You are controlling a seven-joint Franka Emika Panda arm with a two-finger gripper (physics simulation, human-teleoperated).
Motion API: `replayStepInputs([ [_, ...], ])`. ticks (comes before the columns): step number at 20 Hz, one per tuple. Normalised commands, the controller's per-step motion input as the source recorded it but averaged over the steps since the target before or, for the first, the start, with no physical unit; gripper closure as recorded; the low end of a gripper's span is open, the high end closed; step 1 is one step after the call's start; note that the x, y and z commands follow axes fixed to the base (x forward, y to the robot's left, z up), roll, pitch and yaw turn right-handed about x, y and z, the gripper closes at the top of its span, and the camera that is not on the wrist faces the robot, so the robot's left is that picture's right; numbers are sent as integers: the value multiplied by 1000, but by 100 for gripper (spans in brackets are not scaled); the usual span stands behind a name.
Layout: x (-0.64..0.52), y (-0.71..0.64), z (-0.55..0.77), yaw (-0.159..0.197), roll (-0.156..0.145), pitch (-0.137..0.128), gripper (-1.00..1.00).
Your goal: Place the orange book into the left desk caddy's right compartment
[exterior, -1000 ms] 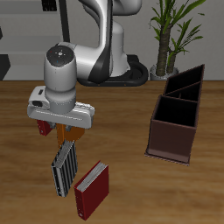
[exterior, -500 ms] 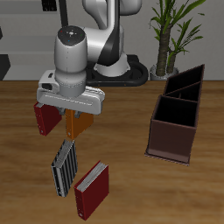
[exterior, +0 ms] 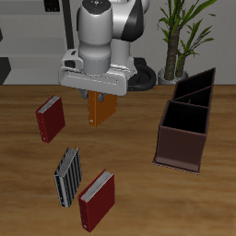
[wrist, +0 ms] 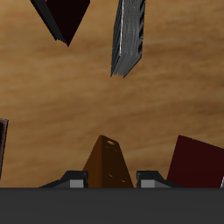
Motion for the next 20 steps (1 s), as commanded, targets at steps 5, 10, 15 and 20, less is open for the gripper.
replayStepInputs([
  [5,-243,405,373,-2,15,-38,100],
  [10,-212,539,443,30,25,-51,100],
  [15,-133,514,409,5,50,-57,100],
  [20,8,485,319,15,31,-31,100],
])
